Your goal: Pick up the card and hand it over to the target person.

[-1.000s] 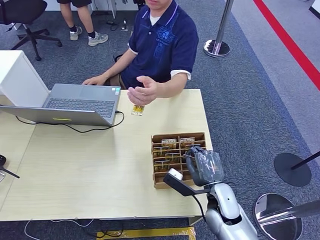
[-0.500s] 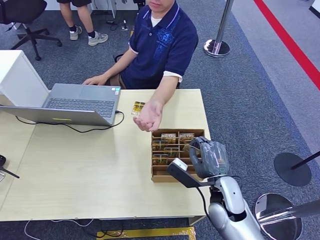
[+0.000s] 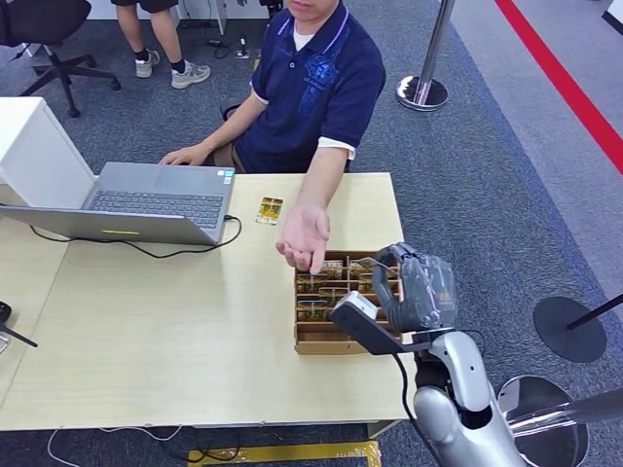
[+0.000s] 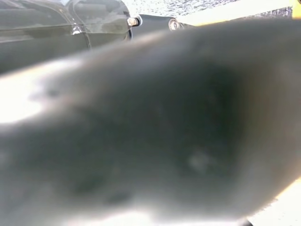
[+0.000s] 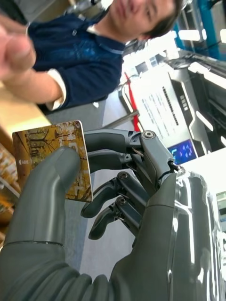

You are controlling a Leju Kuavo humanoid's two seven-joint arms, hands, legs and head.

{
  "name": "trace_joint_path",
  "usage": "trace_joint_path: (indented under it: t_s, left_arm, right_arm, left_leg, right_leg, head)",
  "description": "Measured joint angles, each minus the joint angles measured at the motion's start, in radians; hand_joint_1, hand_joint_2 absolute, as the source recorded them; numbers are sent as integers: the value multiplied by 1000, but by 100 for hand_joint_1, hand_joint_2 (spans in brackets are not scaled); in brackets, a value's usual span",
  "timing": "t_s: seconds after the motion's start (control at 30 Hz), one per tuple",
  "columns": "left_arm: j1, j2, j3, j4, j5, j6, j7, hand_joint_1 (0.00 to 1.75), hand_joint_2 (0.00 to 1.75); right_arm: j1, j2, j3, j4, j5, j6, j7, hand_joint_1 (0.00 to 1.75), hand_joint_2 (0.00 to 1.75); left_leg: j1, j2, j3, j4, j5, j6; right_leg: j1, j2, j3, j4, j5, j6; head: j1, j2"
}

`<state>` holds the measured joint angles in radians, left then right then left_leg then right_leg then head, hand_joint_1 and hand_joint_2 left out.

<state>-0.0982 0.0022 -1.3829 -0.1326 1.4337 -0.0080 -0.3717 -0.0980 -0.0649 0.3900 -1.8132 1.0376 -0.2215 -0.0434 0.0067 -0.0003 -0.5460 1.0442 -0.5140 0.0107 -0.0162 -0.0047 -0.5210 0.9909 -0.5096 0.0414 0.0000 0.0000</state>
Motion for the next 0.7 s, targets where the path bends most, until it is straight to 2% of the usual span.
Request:
trace_joint_path:
  t_s: [0.37, 0.7]
  left_arm:
    - [-7, 1, -19, -2, -12, 5, 1, 0, 0]
    - [-2, 6, -24, -2, -12, 12, 9, 0, 0]
  right_arm:
    - [-188, 69, 92, 206, -91, -10, -53, 161, 175]
    - [-236, 98, 135, 264, -125, -13, -61, 161, 175]
  left_leg:
    - [0, 4, 1, -1, 1, -1]
    - [0, 2, 0, -1, 2, -3]
  right_leg:
    - [0, 4, -1, 1, 1, -1]
    - [0, 2, -2, 3, 1, -2]
  head:
    - [0, 0]
    - [0, 0]
